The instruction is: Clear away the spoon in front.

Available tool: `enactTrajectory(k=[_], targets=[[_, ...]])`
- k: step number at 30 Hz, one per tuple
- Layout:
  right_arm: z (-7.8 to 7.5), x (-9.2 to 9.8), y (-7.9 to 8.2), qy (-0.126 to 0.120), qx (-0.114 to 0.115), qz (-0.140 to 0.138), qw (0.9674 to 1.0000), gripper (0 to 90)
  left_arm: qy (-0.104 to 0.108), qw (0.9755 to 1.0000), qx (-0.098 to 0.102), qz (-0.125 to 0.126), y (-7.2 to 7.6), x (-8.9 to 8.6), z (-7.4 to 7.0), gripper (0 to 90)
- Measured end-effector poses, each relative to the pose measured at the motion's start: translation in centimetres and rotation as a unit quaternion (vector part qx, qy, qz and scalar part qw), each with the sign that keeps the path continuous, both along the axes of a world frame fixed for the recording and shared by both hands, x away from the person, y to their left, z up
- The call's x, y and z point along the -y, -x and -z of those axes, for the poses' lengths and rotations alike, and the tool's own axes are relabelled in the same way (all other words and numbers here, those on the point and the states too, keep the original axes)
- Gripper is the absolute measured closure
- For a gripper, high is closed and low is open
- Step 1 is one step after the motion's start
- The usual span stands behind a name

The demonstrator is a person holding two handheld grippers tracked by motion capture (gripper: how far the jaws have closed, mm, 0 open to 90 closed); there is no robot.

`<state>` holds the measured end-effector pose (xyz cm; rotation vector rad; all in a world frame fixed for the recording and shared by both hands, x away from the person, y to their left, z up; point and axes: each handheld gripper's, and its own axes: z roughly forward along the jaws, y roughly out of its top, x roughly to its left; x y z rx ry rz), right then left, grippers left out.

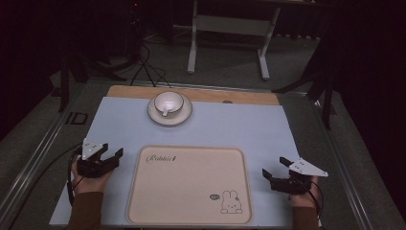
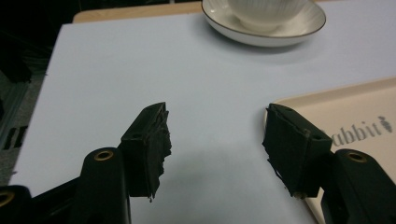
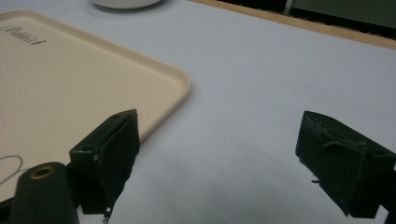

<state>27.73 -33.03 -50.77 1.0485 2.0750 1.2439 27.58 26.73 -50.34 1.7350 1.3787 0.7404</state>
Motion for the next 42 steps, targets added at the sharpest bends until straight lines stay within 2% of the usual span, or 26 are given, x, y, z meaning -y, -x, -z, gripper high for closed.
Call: enactTrajectory(k=[7, 21, 22, 31, 42], targets=[[0.1, -0.1, 0.0, 0.006, 0.000, -0.003, 1.0000, 13.4, -0.012, 0.9999, 0.000, 0.004, -0.2, 0.6, -0.1, 39.7], [0.2, -0.1, 0.1, 0.008, 0.004, -0.003, 1.0000, 13.4, -0.001, 1.0000, 0.001, 0.000, -0.8, 0.6, -0.4, 38.8], [0.2, -0.1, 0.1, 0.007, 0.004, -0.003, 1.0000, 13.4, 0.002, 1.0000, 0.001, 0.002, -0.9, 0.7, -0.6, 38.7], [0.2, -0.1, 0.4, 0.005, 0.007, 0.002, 1.0000, 13.4, -0.029, 0.9991, 0.009, 0.029, -1.9, 2.7, -2.1, 38.2], [0.2, 0.0, 0.4, 0.004, 0.007, 0.002, 1.0000, 13.4, -0.025, 0.9990, 0.012, 0.034, -3.0, 4.2, -3.1, 38.0]])
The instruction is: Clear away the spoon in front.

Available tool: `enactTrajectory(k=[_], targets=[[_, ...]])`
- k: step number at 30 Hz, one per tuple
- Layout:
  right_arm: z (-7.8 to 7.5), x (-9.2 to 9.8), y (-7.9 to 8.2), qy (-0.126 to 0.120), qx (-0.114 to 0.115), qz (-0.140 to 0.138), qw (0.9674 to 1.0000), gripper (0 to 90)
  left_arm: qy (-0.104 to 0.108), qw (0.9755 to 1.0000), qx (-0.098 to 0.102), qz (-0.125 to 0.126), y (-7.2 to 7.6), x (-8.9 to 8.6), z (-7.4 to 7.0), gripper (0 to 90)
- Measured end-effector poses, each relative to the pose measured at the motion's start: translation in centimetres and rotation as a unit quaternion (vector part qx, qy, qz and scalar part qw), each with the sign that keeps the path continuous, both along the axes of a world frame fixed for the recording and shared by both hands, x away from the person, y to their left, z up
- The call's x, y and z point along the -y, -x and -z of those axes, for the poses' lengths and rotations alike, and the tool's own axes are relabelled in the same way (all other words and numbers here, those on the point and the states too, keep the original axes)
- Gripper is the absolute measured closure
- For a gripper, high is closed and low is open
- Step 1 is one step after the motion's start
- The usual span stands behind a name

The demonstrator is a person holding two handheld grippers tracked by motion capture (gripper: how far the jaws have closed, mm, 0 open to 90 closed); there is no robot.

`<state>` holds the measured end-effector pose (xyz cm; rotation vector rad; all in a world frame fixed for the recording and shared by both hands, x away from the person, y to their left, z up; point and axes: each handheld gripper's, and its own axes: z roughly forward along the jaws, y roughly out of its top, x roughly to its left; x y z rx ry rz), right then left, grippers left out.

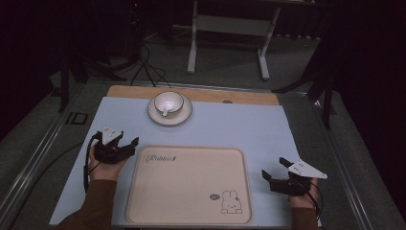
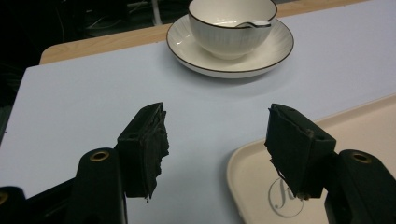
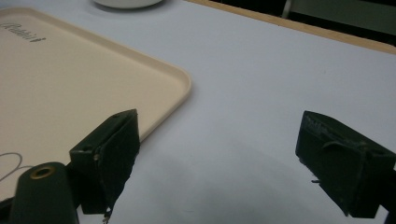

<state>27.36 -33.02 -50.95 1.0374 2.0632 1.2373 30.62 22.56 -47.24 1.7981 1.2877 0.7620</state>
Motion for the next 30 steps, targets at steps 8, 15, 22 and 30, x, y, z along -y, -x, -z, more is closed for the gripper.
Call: enactTrajectory(k=[8, 15, 22, 30], targets=[[0.1, -0.1, 0.0, 0.002, -0.002, -0.001, 1.0000, 13.5, 0.000, 1.0000, 0.000, 0.007, -0.8, 0.9, -0.5, 38.1], [0.1, 0.0, 0.0, 0.001, -0.003, -0.002, 1.0000, 13.5, 0.000, 0.9999, 0.001, 0.010, -1.5, 1.6, -1.1, 38.1], [0.1, 0.0, -0.1, 0.001, -0.003, 0.000, 1.0000, 13.5, 0.005, 0.9999, 0.002, 0.010, -2.4, 2.0, -1.7, 38.1], [0.1, 0.1, -0.1, 0.001, -0.005, 0.000, 1.0000, 13.5, 0.007, 0.9999, 0.008, 0.011, -3.3, 2.7, -2.4, 38.1]])
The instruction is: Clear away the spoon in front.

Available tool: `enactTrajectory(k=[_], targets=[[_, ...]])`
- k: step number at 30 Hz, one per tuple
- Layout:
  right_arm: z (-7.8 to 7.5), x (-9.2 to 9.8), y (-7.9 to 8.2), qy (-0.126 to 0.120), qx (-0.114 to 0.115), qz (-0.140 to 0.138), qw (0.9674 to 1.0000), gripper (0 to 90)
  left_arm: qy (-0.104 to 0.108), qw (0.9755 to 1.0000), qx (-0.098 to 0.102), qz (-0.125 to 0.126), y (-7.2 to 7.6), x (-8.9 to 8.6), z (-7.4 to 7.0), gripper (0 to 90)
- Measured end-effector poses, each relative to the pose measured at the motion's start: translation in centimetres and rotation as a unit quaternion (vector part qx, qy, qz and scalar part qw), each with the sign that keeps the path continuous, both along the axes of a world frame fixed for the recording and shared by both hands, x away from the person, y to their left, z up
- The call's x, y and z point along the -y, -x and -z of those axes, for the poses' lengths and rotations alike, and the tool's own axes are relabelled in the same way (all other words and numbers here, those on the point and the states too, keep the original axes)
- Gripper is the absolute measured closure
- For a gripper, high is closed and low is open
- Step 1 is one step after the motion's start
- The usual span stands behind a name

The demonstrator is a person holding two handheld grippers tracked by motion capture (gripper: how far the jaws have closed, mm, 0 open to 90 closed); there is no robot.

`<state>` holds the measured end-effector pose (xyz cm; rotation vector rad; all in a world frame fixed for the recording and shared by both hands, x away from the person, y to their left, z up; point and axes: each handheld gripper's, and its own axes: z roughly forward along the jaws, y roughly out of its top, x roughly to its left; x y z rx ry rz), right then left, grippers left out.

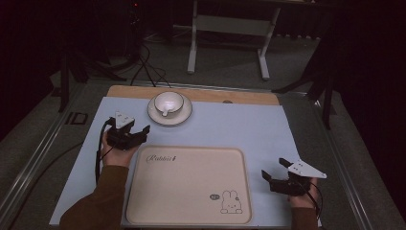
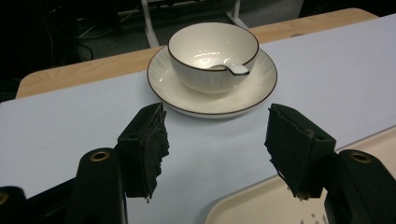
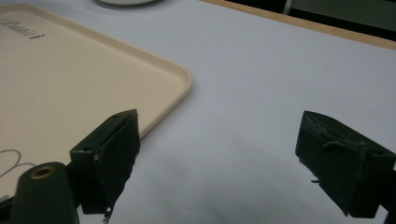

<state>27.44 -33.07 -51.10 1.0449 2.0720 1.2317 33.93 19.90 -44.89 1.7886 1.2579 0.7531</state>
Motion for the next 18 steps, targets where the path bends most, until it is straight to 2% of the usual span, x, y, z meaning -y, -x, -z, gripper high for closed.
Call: enactTrajectory(k=[18], targets=[[-0.1, 0.1, 0.0, -0.003, 0.001, 0.001, 1.0000, 13.5, 0.003, 1.0000, 0.001, -0.004, -2.2, 1.1, -0.9, 38.7]])
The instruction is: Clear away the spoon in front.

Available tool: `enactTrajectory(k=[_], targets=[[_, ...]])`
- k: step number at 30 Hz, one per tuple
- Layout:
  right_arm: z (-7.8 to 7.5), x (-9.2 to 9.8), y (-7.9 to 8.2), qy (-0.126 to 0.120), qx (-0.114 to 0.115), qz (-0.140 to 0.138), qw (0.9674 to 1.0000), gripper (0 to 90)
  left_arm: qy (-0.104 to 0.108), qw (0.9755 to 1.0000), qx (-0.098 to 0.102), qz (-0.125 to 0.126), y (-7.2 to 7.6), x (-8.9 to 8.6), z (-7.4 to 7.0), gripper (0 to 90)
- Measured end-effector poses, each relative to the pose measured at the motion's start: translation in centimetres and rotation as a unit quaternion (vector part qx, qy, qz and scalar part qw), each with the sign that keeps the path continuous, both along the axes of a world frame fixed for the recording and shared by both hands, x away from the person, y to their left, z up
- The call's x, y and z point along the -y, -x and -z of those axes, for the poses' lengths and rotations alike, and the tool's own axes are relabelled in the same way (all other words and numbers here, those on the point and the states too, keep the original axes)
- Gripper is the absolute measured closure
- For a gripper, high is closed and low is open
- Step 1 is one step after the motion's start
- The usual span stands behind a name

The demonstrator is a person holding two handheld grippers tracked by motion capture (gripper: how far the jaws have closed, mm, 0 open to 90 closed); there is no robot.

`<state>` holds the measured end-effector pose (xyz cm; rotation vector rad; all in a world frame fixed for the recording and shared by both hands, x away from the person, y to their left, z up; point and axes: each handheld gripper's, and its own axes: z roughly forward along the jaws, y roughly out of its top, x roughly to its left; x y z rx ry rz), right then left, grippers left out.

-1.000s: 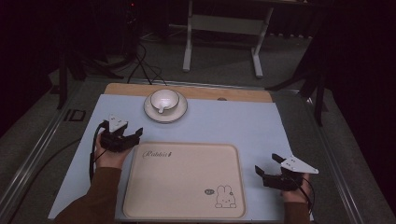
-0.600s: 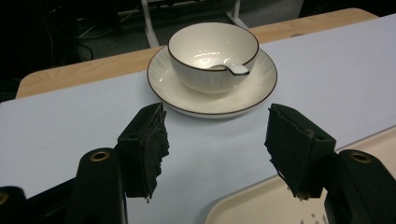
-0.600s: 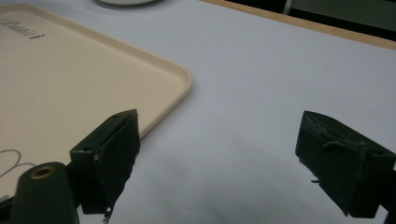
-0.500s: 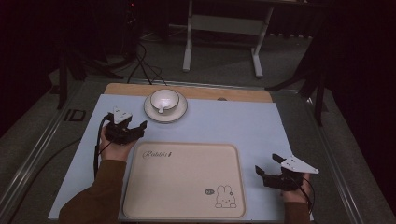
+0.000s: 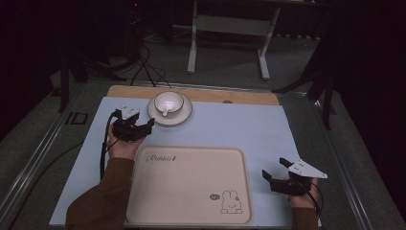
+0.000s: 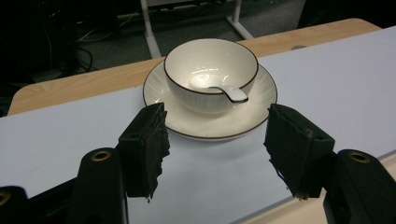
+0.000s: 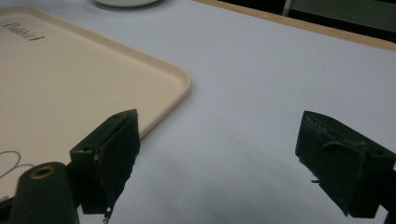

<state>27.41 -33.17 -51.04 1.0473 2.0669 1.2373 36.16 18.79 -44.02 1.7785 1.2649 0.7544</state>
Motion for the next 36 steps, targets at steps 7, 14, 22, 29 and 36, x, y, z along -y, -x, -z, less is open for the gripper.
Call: enactTrajectory(k=[7, 14, 22, 29, 36], targets=[[0.0, 0.0, 0.0, 0.000, 0.000, 0.000, 1.0000, 13.5, 0.000, 1.0000, 0.002, -0.005, -0.9, 0.1, -0.2, 39.0], [0.0, 0.0, 0.0, 0.000, 0.000, 0.000, 1.0000, 13.6, 0.002, 1.0000, 0.004, -0.007, -1.7, 0.3, -0.3, 39.2], [0.0, 0.0, 0.0, 0.000, 0.000, -0.001, 1.0000, 13.6, 0.002, 1.0000, 0.002, -0.008, -2.5, 0.7, -0.2, 39.3], [0.0, 0.0, 0.0, 0.000, -0.001, -0.001, 1.0000, 13.6, 0.003, 1.0000, 0.002, -0.007, -3.2, 0.9, -0.1, 39.3], [0.0, 0.0, 0.0, 0.000, -0.001, -0.001, 1.0000, 13.6, 0.005, 1.0000, -0.002, -0.007, -3.7, 1.3, 0.1, 40.1]])
